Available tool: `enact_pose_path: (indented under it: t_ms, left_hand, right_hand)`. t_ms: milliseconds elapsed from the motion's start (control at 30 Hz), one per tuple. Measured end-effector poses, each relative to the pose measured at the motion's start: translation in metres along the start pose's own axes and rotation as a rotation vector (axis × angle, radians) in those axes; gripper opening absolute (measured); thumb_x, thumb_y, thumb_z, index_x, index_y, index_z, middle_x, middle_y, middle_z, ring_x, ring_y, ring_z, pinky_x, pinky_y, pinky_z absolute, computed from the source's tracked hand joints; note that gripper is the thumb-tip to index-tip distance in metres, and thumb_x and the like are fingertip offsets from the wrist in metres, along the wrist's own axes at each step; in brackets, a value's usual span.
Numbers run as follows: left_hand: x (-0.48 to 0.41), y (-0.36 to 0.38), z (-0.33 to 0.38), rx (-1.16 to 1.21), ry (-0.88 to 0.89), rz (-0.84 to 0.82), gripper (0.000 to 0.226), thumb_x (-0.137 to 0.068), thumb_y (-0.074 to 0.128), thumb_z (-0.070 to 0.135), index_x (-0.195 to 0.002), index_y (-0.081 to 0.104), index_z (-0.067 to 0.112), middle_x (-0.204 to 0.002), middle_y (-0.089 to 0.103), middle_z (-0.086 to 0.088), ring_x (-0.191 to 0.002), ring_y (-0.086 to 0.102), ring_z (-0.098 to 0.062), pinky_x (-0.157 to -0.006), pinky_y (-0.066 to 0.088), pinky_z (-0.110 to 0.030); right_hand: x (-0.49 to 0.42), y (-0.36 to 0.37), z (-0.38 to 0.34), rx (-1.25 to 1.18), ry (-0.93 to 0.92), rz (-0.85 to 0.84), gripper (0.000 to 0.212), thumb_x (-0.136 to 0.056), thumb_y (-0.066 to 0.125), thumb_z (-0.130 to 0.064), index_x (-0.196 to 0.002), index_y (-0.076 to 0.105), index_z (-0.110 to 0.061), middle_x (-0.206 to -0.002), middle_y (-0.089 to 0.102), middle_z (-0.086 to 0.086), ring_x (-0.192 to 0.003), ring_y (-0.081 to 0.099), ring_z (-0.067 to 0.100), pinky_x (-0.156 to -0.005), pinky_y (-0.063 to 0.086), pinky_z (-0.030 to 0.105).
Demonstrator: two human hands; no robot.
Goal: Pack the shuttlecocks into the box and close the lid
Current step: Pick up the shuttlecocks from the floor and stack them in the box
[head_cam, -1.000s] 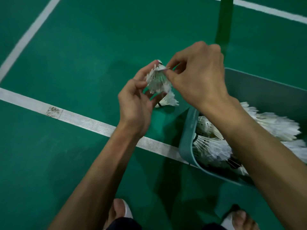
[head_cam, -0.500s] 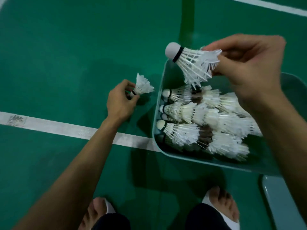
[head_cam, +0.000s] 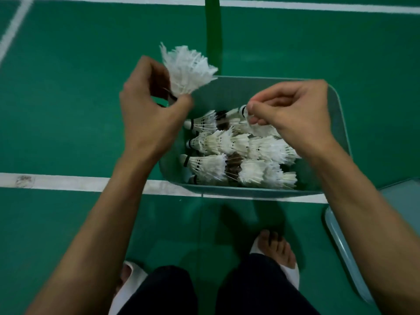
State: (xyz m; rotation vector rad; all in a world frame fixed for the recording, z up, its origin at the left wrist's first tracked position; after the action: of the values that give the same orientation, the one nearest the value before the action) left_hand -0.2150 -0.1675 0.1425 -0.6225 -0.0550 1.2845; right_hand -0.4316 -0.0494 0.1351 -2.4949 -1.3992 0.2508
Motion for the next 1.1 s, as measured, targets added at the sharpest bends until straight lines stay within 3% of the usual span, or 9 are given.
enact_pose_path:
  t_ms: [100,167,233,333,500,667,800,967,1100]
  left_hand:
    - [0.02,0.04,0.014,-0.042,-0.026,-0.235,0.03,-0.071,0.07,0.025,-0.091,0.058,0.006,-0.082,0.067,-0.008,-0.076,0.064,-0.023,-0.067,0.055,-0.041]
    - [0.03,0.063,0.01,-0.076,-0.092,-0.355,0.026,-0.07,0.072,0.026,-0.089,0.06,0.011,-0.079,0.068,-0.003,-0.072,0.064,-0.017,-0.069,0.056,-0.041]
    - [0.035,0.082,0.006,-0.111,-0.146,-0.419,0.02,-0.071,0.074,0.018,-0.088,0.063,0.013,-0.078,0.069,-0.002,-0.07,0.065,-0.018,-0.068,0.056,-0.041]
    - [0.036,0.102,0.001,-0.187,-0.185,-0.465,0.021,-0.071,0.073,0.016,-0.09,0.066,0.012,-0.081,0.072,-0.005,-0.079,0.071,-0.027,-0.07,0.057,-0.043]
    - [0.037,0.104,-0.006,-0.265,-0.182,-0.523,0.023,-0.076,0.081,0.015,-0.094,0.067,0.015,-0.085,0.072,0.0,-0.08,0.071,-0.02,-0.072,0.06,-0.037]
    - [0.029,0.092,0.006,-0.275,-0.093,-0.466,0.027,-0.075,0.086,0.016,-0.095,0.068,0.016,-0.087,0.07,0.003,-0.084,0.068,-0.019,-0.066,0.053,-0.026]
    - [0.028,0.096,0.018,-0.26,-0.037,-0.458,0.029,-0.071,0.087,0.015,-0.09,0.065,0.017,-0.083,0.068,0.005,-0.082,0.068,-0.018,-0.068,0.056,-0.034]
    - [0.028,0.126,0.034,-0.263,0.04,-0.517,0.027,-0.066,0.079,0.013,-0.088,0.064,0.021,-0.081,0.067,0.009,-0.069,0.062,-0.015,-0.065,0.057,-0.038]
    - [0.026,0.136,0.034,-0.295,0.055,-0.529,0.029,-0.062,0.072,0.021,-0.089,0.063,0.025,-0.082,0.066,0.01,-0.076,0.064,-0.017,-0.069,0.059,-0.045]
  right_hand:
    - [0.012,-0.014,0.012,0.073,0.009,0.05,0.004,-0.08,0.084,-0.012,-0.083,0.081,-0.013,-0.069,0.077,0.001,-0.064,0.076,0.018,-0.068,0.064,0.034]
    - [0.021,-0.025,0.022,0.114,0.03,0.08,0.015,-0.077,0.088,-0.029,-0.084,0.081,-0.017,-0.072,0.077,-0.003,-0.067,0.076,0.012,-0.07,0.064,0.032]
    - [0.027,-0.027,0.031,0.229,0.054,0.072,0.032,-0.07,0.09,-0.047,-0.084,0.08,-0.021,-0.072,0.076,-0.008,-0.068,0.074,0.003,-0.073,0.063,0.027]
    - [0.021,-0.026,0.045,0.398,0.1,0.045,0.042,-0.069,0.086,-0.058,-0.079,0.076,-0.018,-0.071,0.073,-0.008,-0.073,0.071,0.008,-0.081,0.06,0.036]
    - [0.004,-0.028,0.053,0.443,0.132,0.08,0.052,-0.082,0.078,-0.053,-0.077,0.075,-0.001,-0.072,0.073,0.016,-0.07,0.069,0.028,-0.072,0.055,0.031]
    - [-0.007,-0.03,0.063,0.476,0.283,0.148,0.015,-0.069,0.083,-0.01,-0.078,0.074,-0.003,-0.08,0.076,0.013,-0.069,0.07,0.017,-0.071,0.063,0.039]
    - [0.006,-0.064,0.047,0.273,0.2,0.278,0.024,-0.07,0.086,-0.018,-0.071,0.063,-0.026,-0.072,0.073,-0.003,-0.067,0.072,0.012,-0.067,0.062,0.032]
    - [0.032,-0.102,0.037,0.263,0.093,0.408,0.023,-0.071,0.079,-0.021,-0.071,0.058,-0.03,-0.065,0.069,-0.01,-0.055,0.064,0.006,-0.057,0.053,0.023]
    - [0.04,-0.117,0.033,0.299,0.104,0.477,0.025,-0.07,0.08,-0.022,-0.07,0.057,-0.03,-0.065,0.068,-0.012,-0.05,0.058,0.0,-0.053,0.047,0.019]
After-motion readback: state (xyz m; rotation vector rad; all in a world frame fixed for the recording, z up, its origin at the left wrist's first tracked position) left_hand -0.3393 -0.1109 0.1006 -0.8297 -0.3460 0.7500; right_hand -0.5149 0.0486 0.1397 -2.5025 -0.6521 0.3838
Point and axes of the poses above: each hand's wrist, its own x-axis away from the middle knuckle, its own y-axis out of the palm, z = x × y, the point moved 6 cm from there along -x, towards the middle knuckle
